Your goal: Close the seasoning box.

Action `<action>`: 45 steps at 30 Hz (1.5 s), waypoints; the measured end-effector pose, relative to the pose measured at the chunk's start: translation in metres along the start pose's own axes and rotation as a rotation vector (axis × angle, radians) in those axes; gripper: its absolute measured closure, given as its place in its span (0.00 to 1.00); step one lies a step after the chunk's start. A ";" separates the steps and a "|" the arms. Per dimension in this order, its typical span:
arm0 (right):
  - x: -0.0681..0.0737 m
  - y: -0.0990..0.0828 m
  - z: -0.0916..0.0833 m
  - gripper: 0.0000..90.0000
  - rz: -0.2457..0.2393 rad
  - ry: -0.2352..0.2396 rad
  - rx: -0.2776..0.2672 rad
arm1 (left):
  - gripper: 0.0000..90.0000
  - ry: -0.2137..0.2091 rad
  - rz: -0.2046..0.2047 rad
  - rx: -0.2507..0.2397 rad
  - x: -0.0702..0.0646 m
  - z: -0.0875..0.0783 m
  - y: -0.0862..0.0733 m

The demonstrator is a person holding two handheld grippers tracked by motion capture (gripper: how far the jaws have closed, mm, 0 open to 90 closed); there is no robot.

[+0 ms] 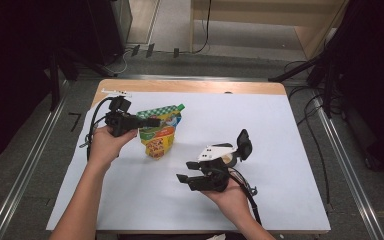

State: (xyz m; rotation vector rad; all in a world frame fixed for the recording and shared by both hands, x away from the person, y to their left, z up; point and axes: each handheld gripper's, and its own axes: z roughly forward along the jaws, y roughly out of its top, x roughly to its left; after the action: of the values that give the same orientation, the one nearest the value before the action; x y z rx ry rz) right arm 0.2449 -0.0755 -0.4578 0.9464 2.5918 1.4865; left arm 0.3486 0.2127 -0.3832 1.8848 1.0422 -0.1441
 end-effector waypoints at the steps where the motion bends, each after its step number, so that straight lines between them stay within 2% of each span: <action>1: 0.000 0.000 0.000 0.52 -0.003 0.002 0.000 | 0.94 0.001 -0.002 0.003 0.000 -0.001 0.000; 6: -0.002 0.001 0.001 0.53 0.000 0.004 0.011 | 0.90 -0.011 -0.009 -0.006 0.002 -0.005 -0.004; 10: -0.004 0.002 0.000 0.53 0.000 0.004 0.007 | 0.87 0.003 -0.017 -0.008 0.001 -0.009 -0.006; 13: -0.005 0.003 -0.003 0.53 0.005 0.006 0.006 | 0.78 0.039 -0.019 0.007 0.000 -0.011 -0.007; 19: -0.009 0.006 -0.010 0.54 -0.004 -0.012 -0.007 | 0.69 0.071 -0.020 0.006 -0.002 -0.017 -0.013; 22: -0.011 0.008 -0.015 0.59 0.001 -0.012 -0.019 | 0.65 0.082 -0.020 0.006 -0.002 -0.021 -0.018; 27: -0.016 0.012 -0.024 0.72 0.012 -0.003 -0.003 | 0.56 0.107 -0.012 -0.017 -0.001 -0.025 -0.031; 32: -0.019 0.020 -0.037 0.87 0.005 -0.005 0.004 | 0.50 0.110 -0.034 -0.008 0.002 -0.028 -0.040; 37: -0.024 0.030 -0.056 1.00 0.024 -0.003 -0.010 | 0.48 0.124 -0.038 0.002 0.006 -0.030 -0.048; 41: -0.032 0.036 -0.071 1.00 0.039 -0.019 -0.019 | 0.46 0.119 -0.044 0.000 0.009 -0.030 -0.050; 45: -0.040 0.039 -0.085 1.00 0.047 -0.033 -0.026 | 0.46 0.140 -0.033 0.007 0.011 -0.028 -0.052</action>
State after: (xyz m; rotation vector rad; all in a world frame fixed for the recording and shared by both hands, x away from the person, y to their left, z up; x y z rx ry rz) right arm 0.2724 -0.1473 -0.3914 1.0270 2.5390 1.4982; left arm 0.3100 0.2507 -0.4085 1.9057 1.1692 -0.0352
